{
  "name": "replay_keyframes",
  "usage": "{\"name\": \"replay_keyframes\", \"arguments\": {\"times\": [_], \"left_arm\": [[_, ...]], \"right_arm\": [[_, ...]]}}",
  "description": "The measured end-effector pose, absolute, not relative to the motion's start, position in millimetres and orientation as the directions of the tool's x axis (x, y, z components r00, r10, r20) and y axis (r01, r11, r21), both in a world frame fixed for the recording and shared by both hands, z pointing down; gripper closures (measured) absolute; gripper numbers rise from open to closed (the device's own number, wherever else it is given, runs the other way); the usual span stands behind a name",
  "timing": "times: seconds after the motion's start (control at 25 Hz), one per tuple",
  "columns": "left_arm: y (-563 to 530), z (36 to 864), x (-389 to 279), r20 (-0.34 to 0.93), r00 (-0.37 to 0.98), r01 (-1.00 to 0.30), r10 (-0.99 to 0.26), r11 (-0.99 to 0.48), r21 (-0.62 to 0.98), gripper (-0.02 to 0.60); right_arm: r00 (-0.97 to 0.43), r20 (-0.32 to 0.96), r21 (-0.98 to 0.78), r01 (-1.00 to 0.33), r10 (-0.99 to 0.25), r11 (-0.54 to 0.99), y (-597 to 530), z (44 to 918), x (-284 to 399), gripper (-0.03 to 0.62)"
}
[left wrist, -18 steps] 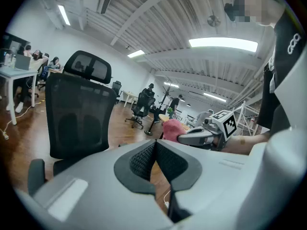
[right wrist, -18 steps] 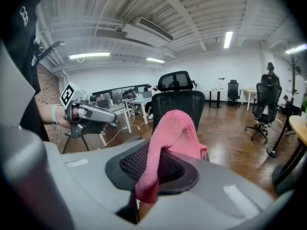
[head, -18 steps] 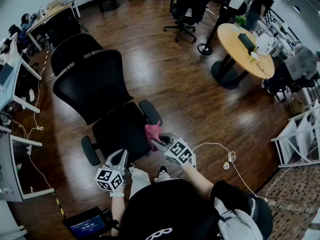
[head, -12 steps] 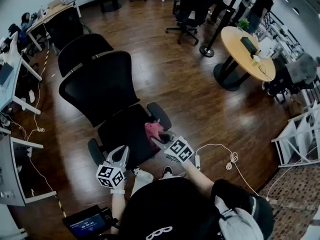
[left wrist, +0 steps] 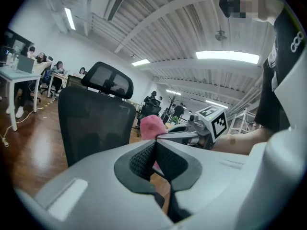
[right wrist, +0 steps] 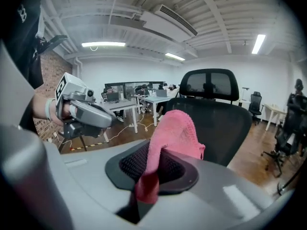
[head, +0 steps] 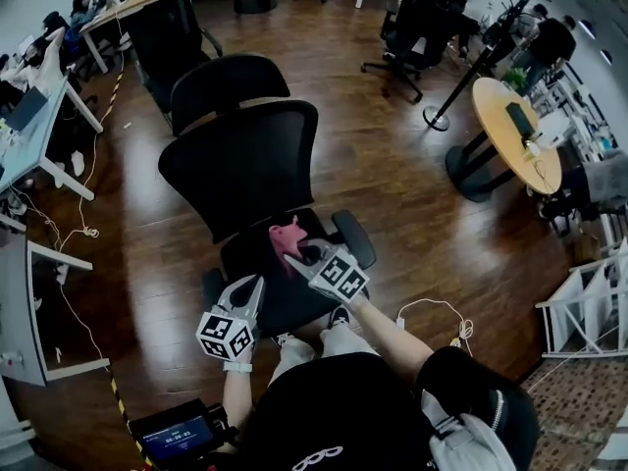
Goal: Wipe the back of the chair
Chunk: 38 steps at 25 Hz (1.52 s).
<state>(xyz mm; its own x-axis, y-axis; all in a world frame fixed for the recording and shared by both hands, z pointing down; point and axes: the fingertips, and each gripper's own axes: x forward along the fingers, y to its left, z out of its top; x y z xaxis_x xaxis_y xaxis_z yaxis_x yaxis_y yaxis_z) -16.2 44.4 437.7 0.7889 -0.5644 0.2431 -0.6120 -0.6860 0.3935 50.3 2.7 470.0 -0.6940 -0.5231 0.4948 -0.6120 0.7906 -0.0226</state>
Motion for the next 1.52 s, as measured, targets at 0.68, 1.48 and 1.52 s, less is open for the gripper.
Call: {"name": "replay_keyframes", "arguments": {"times": [0.68,1.48,1.52], "left_arm": [[-2.0,441.8,-83.3,0.269,0.591,-0.779,-0.760,-0.453,0.433,0.588],[8.1,445.4,-145.2,0.332,0.471,-0.853,-0.817,-0.325,0.408,0.588],[6.7,444.2,-142.2,0.335,0.476,-0.852,-0.813,-0.333,0.404,0.588]], "right_arm": [[-0.825,0.451,0.071,-0.347,-0.340,0.935,-204.3,462.3,-141.9,0.554],[-0.776,0.546,-0.122,-0.445,-0.315,0.887,-311.1,530.2,-204.1,0.554],[-0.769,0.548,-0.135,-0.470,-0.329,0.872,-318.0,532.6,-196.2,0.554]]}}
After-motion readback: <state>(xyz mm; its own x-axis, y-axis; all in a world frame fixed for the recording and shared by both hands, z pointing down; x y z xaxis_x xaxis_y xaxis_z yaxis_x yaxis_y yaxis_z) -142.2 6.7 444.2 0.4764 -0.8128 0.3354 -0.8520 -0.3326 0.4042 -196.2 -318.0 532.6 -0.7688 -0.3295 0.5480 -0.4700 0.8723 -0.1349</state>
